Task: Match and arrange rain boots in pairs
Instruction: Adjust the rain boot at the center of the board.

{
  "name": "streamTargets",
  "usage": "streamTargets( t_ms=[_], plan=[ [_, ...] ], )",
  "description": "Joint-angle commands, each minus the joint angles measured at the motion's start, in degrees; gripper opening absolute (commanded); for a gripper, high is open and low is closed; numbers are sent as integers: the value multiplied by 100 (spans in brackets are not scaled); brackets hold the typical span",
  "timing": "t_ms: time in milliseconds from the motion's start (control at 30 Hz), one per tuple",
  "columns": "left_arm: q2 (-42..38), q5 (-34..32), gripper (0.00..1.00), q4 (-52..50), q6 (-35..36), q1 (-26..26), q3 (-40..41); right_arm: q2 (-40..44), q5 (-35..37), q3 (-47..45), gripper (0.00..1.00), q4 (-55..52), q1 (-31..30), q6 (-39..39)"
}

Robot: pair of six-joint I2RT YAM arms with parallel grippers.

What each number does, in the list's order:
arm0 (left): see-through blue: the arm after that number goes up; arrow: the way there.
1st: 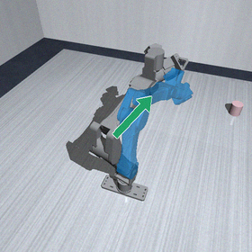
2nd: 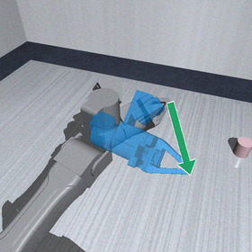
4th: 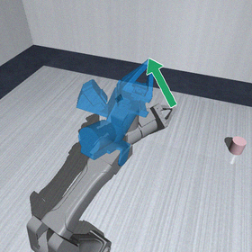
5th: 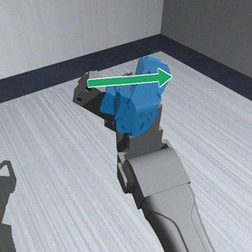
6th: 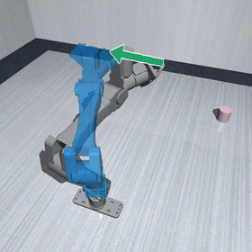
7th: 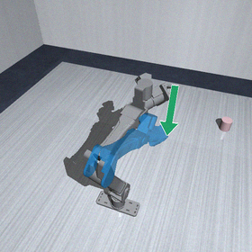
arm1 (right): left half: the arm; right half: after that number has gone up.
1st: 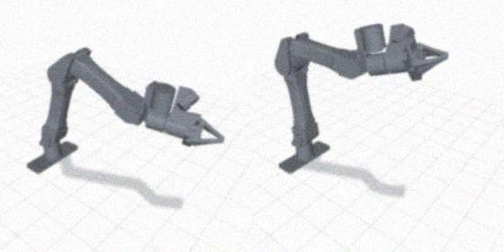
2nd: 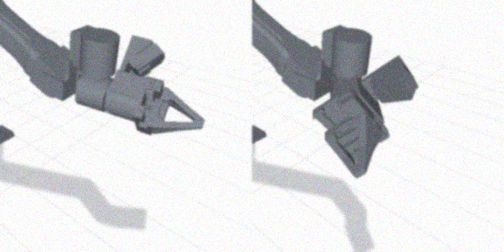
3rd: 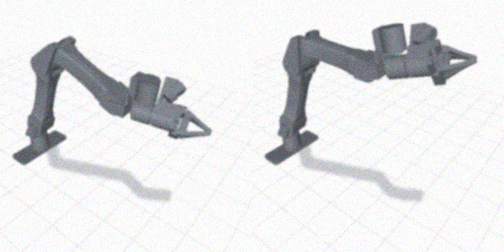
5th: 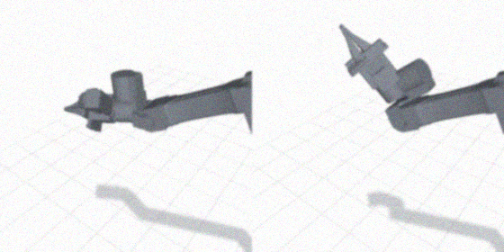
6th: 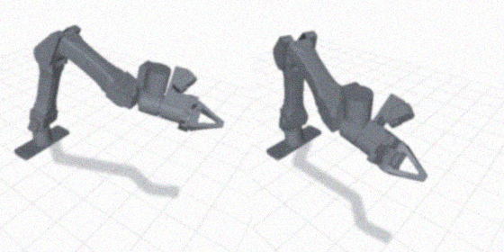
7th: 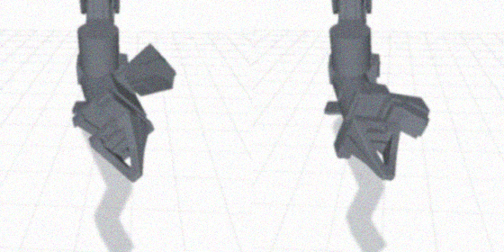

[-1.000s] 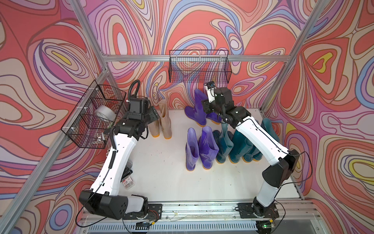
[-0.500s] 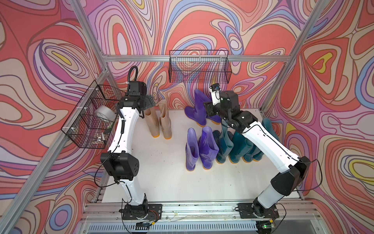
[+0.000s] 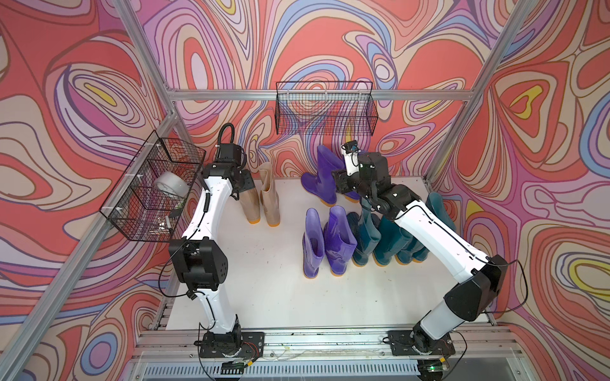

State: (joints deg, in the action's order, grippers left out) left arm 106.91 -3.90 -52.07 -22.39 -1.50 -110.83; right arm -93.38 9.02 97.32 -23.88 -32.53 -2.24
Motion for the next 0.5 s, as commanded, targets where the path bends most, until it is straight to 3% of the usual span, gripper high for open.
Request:
streamTargets(
  t_ms=[0, 33, 167, 467],
  plan=[
    [-43, -26, 46, 178, 243, 9, 4, 241, -88, -55, 57, 107, 29, -80],
    [-3, 24, 33, 234, 372, 9, -1, 237, -101, -55, 57, 99, 33, -104],
    [-11, 609, 0, 336, 736, 9, -3, 268, -146, -124, 57, 111, 28, -162],
    [-741, 1107, 0, 620, 729, 0, 611, 262, -153, -46, 57, 129, 33, -224]
  ],
)
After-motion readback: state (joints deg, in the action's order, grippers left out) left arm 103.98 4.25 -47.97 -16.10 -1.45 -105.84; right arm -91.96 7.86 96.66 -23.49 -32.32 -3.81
